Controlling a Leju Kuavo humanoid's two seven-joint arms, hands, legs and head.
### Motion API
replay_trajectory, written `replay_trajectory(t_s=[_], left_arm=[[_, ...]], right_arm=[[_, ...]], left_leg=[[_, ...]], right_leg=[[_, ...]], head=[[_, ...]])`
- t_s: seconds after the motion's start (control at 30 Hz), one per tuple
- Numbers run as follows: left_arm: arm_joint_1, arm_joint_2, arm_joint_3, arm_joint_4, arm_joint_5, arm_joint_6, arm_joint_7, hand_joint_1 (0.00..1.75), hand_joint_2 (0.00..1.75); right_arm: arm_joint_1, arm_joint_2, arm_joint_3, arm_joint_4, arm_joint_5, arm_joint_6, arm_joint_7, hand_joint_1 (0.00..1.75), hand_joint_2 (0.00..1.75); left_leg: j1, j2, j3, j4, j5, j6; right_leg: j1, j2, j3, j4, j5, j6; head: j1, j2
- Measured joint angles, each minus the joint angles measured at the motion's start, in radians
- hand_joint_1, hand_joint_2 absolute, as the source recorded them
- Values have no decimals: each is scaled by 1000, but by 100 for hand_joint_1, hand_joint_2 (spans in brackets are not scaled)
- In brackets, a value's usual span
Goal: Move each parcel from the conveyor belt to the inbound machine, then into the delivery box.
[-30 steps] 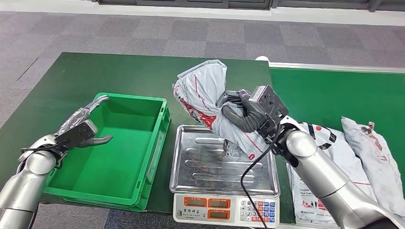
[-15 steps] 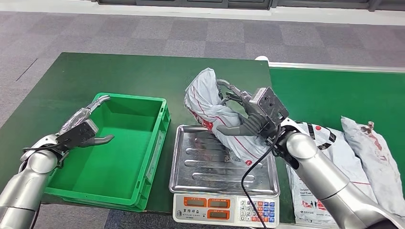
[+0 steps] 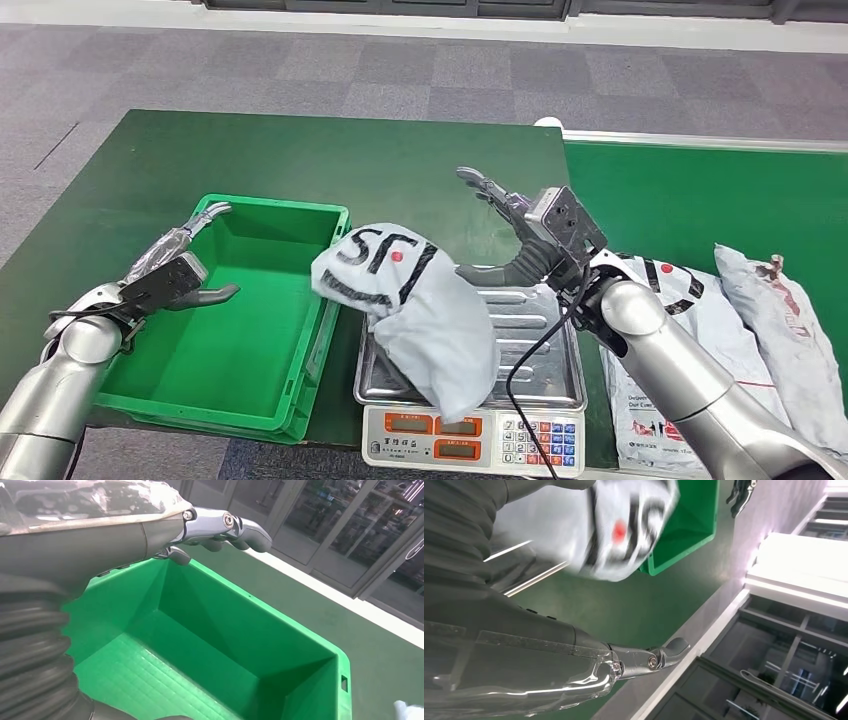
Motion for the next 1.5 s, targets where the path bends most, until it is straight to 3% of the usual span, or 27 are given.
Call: replay_trajectory(t_s=[0.63, 0.9, 1.1, 1.23, 1.5], left_arm=[[2, 22, 0, 0, 11, -6, -7, 0, 175], [-69, 42, -29, -4, -15, -29, -8, 0, 175], [-80, 44, -94, -51, -109, 40, -16, 0, 175], [-77, 44, -103, -62, -131, 63, -17, 0, 175], [-3, 40, -159, -160, -313, 218, -46, 0, 175]], right_arm=[[-9, -48, -33, -40, 8, -47, -30, 0, 175], [-125, -97, -125, 28, -18, -116, 16, 0, 175], [-126, -179, -218, 119, 15, -130, -42, 0, 175], [-126, -185, -232, 140, 24, -130, -49, 0, 175], [-126, -196, -298, 309, 68, -138, -104, 0, 175]], left_leg=[[0, 0, 0, 0, 0, 0], [0, -3, 0, 1, 2, 0], [-1, -4, -1, 1, 1, 2], [-1, -4, -1, 2, 0, 2], [-2, -3, -1, 1, 0, 3]], right_leg=[[0, 0, 0, 0, 0, 0], [0, -4, 1, 0, 1, 0], [-3, -6, 1, 0, 1, 1], [-3, -6, 1, 0, 2, 1], [-3, -4, 0, 0, 1, 1]], head=[[0, 0], [0, 0], [0, 0], [0, 0], [0, 0]])
